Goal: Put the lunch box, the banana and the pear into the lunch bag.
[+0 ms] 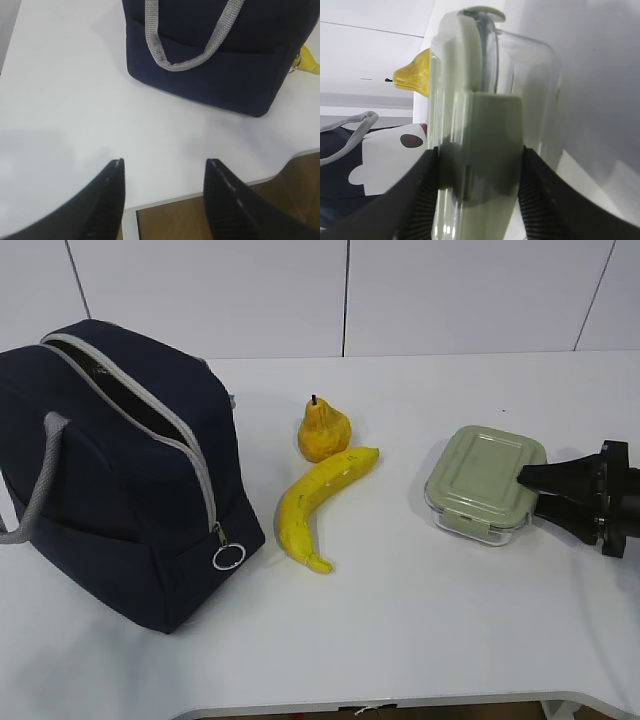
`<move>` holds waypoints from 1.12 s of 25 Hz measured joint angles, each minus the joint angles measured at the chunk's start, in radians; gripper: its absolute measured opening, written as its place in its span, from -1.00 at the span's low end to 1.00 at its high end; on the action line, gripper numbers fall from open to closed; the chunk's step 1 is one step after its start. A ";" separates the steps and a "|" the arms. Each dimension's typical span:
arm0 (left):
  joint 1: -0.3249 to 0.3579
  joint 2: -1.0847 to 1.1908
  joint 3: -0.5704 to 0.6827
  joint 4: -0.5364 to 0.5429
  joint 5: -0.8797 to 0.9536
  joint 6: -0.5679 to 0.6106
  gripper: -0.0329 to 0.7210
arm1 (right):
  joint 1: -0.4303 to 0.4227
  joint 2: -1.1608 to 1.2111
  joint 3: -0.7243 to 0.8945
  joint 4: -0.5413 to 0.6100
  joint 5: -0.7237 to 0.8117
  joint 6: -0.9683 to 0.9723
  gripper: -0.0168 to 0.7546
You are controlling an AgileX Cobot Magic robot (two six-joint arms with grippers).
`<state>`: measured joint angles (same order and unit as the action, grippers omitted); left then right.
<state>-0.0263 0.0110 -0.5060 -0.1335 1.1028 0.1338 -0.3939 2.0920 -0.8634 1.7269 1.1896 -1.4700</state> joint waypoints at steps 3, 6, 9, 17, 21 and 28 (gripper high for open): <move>0.000 0.000 0.000 0.000 0.000 0.000 0.05 | 0.000 0.000 0.000 0.004 0.002 0.002 0.00; 0.000 0.000 0.000 0.000 0.000 0.000 0.05 | 0.000 0.000 0.000 0.010 0.019 0.007 -0.12; 0.000 0.000 0.000 0.000 0.000 0.000 0.05 | 0.000 0.000 0.000 0.012 0.021 0.007 -0.13; 0.000 0.000 0.000 0.000 0.000 0.000 0.04 | 0.000 0.000 0.000 0.010 0.021 0.007 -0.13; 0.000 0.000 0.000 0.000 0.000 0.000 0.04 | 0.000 0.000 0.000 0.010 0.023 0.007 -0.17; 0.000 0.000 0.000 0.000 0.000 0.000 0.04 | 0.000 0.000 0.000 0.010 0.025 0.007 -0.21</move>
<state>-0.0263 0.0110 -0.5060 -0.1335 1.1028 0.1338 -0.3939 2.0920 -0.8634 1.7370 1.2149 -1.4630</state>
